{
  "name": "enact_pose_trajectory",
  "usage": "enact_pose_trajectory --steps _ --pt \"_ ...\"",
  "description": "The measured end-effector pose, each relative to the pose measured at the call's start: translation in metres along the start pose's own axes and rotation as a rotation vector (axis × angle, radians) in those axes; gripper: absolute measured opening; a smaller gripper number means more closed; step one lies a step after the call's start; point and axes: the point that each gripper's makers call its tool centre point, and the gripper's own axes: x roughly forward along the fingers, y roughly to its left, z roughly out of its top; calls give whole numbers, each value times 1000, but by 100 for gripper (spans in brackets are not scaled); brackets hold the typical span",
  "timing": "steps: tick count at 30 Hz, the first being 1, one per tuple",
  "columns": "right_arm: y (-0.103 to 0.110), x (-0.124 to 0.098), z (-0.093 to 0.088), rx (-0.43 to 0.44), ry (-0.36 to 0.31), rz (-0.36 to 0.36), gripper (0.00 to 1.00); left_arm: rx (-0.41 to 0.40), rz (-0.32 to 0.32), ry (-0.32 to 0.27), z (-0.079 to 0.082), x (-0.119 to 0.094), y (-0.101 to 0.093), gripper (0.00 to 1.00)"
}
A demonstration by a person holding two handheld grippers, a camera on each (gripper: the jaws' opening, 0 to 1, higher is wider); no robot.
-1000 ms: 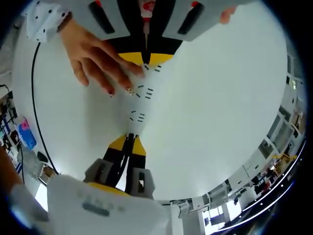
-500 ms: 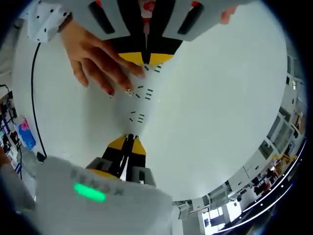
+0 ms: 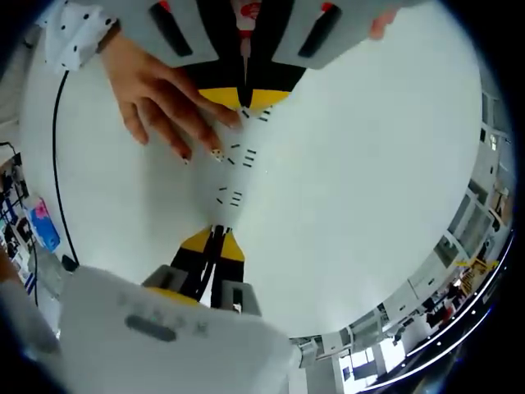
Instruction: Locate the USB plug end of the data cable currently connected to the USB port on the desk. Grip the plug, withdraw it from the port, and place it onto the desktop.
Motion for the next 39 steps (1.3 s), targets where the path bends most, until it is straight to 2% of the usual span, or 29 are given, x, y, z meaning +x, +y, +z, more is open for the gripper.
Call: enact_pose_trajectory --steps 25,39 --pt "-2 -1 0 -1 -4 -1 9 -2 -4 18 -3 0 0 2" --pt "-2 -1 1 -15 15 3 9 -2 -4 17 -3 1 0 2"
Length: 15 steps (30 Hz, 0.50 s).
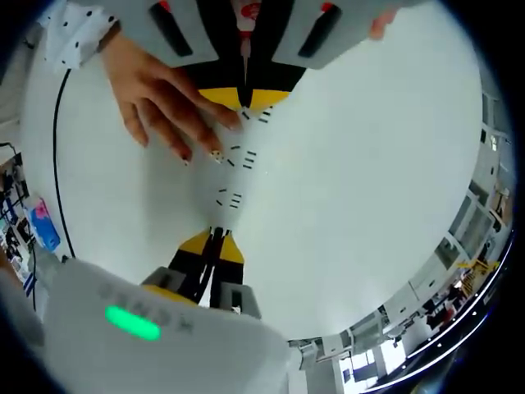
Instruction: Locate the USB plug end of the data cable currently connected to the USB port on the desk. Grip the plug, withdraw it from the port, and place it onto the desktop.
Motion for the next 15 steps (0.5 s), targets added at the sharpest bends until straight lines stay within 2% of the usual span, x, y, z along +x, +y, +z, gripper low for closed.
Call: enact_pose_trajectory --steps 4,7,8,10,15 --pt "1 -3 0 -1 -4 0 9 2 -4 5 0 1 0 2" --pt "1 -38 8 19 -82 -15 9 1 -6 16 0 1 0 2" --pt "1 -42 8 12 -65 -31 9 1 -6 12 0 1 0 2" --pt "4 -39 5 7 -35 -31 9 0 -5 12 0 1 1 2" --pt "7 -25 -1 13 -14 -26 9 1 -3 4 1 0 1 2"
